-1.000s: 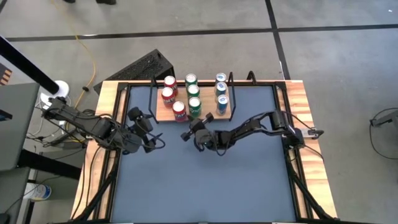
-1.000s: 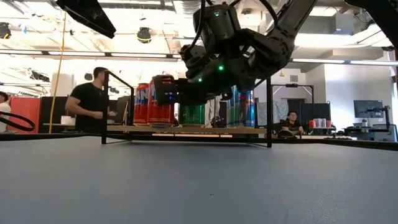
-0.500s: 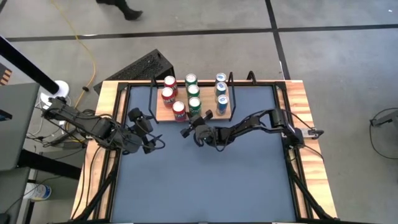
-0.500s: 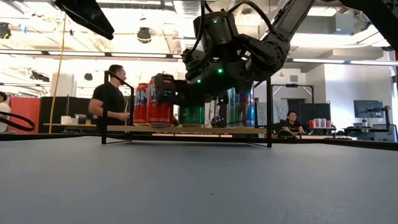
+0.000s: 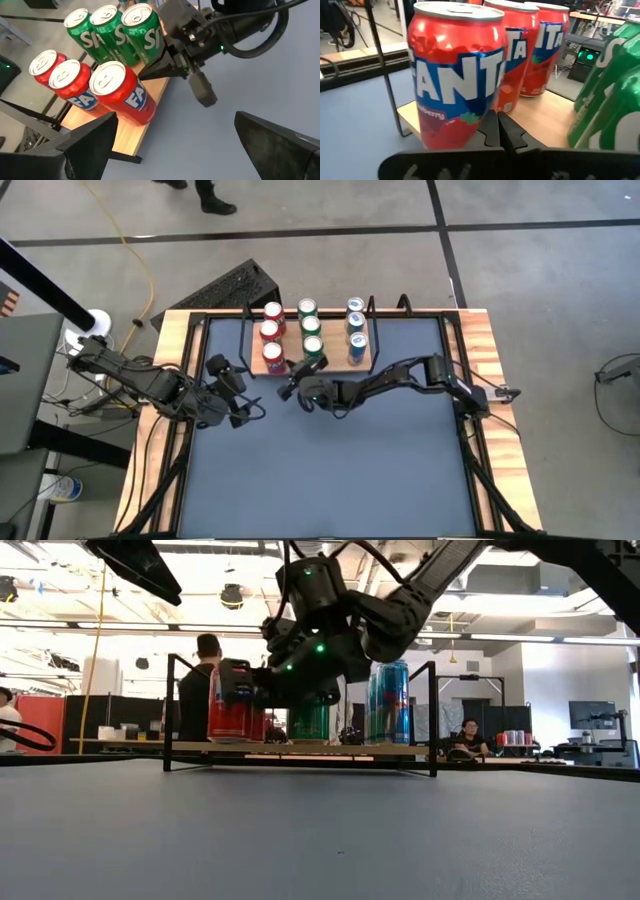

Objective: Place canned beverage on shelf
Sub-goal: Put the red soda can on the shelf aligned with the other red soda cans, then adjust the soda cans on the shelf

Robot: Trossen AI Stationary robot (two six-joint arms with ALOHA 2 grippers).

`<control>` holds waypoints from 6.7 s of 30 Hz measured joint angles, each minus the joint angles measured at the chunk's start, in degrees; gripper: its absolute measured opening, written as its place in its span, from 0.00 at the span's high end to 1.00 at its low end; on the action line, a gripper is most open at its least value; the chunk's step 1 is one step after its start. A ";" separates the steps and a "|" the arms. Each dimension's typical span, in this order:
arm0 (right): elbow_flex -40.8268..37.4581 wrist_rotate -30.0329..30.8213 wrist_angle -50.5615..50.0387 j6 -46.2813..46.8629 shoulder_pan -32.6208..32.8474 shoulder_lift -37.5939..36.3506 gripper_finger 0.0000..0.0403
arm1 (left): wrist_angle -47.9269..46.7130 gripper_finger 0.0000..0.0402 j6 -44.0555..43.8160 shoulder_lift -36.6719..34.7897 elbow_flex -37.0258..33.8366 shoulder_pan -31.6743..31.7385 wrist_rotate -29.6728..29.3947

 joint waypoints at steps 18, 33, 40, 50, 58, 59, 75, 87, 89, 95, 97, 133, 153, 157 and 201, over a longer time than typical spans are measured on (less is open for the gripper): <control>0.28 -9.15 -7.78 -0.60 1.61 -1.01 1.00 | -3.19 0.03 -1.62 0.00 0.00 0.01 -0.07; 0.28 -19.72 -2.57 -3.67 -2.33 -1.03 1.00 | -3.06 0.03 -2.34 -0.02 0.02 0.00 -0.09; 0.28 -23.13 0.52 -4.66 -2.99 -1.03 1.00 | -3.10 0.03 -3.22 0.00 0.02 0.01 -0.02; 0.25 -24.13 2.66 -5.90 -3.21 -1.03 1.00 | -3.10 0.03 -3.09 0.00 0.02 -0.01 -0.07; 0.25 -24.03 5.64 -5.90 -4.46 -1.05 1.00 | -3.17 0.03 -4.47 0.00 0.02 0.00 0.24; 0.25 -24.36 5.32 -5.90 -4.42 -1.05 1.00 | -3.17 0.03 -4.46 0.00 0.02 -0.01 0.26; -7.69 -17.61 -31.02 -2.19 3.27 -19.85 1.00 | -3.53 0.03 -0.54 -0.02 0.02 0.01 -0.12; -13.16 -12.69 -41.61 2.16 -2.98 -42.29 1.00 | -2.82 0.03 0.54 -0.02 0.02 0.01 -1.52; -12.59 -14.97 -42.56 1.90 -5.82 -41.76 1.00 | -2.26 0.03 0.44 -0.02 0.04 0.01 -1.53; -8.25 -19.83 -45.55 0.56 -11.27 -36.90 1.00 | -2.31 0.03 -1.49 -0.02 0.03 0.01 -0.48; -7.21 -20.73 -47.10 -0.25 -12.11 -35.14 1.00 | -2.38 0.03 -1.92 -0.02 0.04 0.01 0.55; -1.82 -22.08 -53.43 1.15 -12.90 -28.79 1.00 | -2.44 0.03 -3.01 0.00 0.02 0.01 1.53; -1.82 -19.82 -52.38 2.43 -11.43 -28.95 1.00 | -2.44 0.03 -3.55 0.00 0.02 -0.01 2.97; -1.83 -19.65 -54.05 3.46 -12.39 -28.90 1.00 | -2.45 0.03 -3.13 0.00 0.02 0.01 2.95; -1.87 -23.02 -53.29 5.32 -11.27 -28.76 1.00 | -3.16 0.03 -4.46 0.00 0.00 -0.01 3.90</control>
